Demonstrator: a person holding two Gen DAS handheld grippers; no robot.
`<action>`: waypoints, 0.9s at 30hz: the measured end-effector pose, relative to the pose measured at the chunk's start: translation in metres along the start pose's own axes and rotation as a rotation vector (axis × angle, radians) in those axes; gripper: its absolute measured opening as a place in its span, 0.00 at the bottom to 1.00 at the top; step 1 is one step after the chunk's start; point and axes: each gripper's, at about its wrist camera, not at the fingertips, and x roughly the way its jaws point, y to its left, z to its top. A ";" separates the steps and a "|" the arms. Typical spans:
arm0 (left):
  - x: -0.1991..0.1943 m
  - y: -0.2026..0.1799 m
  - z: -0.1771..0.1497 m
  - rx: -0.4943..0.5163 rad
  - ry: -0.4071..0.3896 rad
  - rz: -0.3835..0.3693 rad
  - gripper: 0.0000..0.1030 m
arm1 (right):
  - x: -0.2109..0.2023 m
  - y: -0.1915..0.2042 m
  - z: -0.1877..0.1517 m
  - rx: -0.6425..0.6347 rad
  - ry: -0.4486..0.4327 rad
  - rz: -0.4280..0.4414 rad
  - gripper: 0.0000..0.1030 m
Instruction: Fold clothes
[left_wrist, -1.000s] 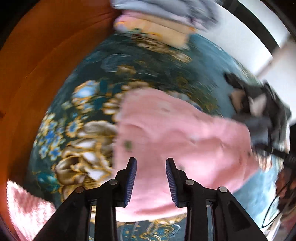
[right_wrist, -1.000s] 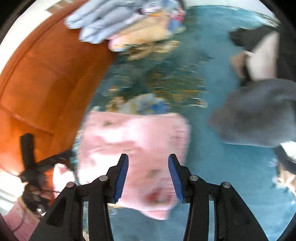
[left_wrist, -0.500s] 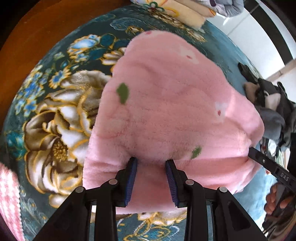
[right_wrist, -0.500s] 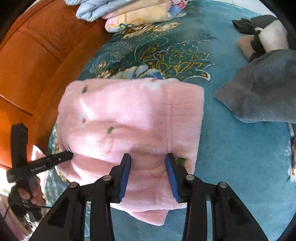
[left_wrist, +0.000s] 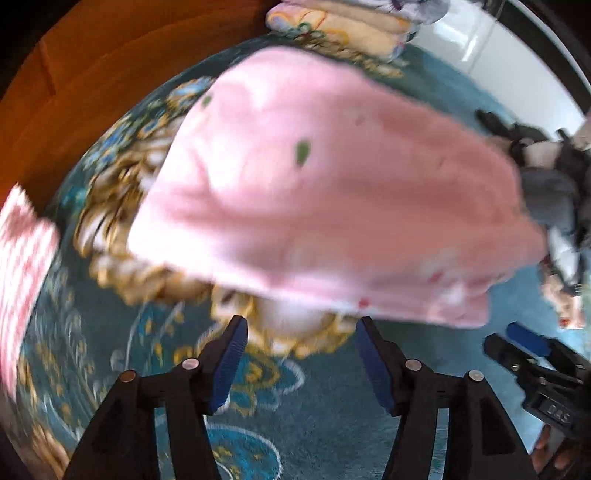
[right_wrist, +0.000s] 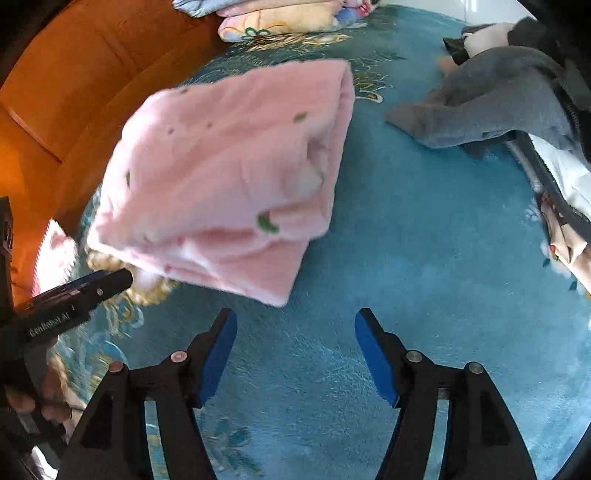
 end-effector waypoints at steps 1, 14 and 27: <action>0.003 -0.002 -0.006 -0.006 -0.014 0.017 0.67 | 0.004 0.001 -0.003 -0.017 -0.008 -0.006 0.66; 0.021 -0.008 -0.051 -0.080 -0.166 0.179 1.00 | 0.026 0.014 -0.027 -0.115 -0.153 -0.146 1.00; 0.015 -0.017 -0.062 -0.112 -0.214 0.201 1.00 | 0.028 0.023 -0.029 -0.140 -0.199 -0.171 1.00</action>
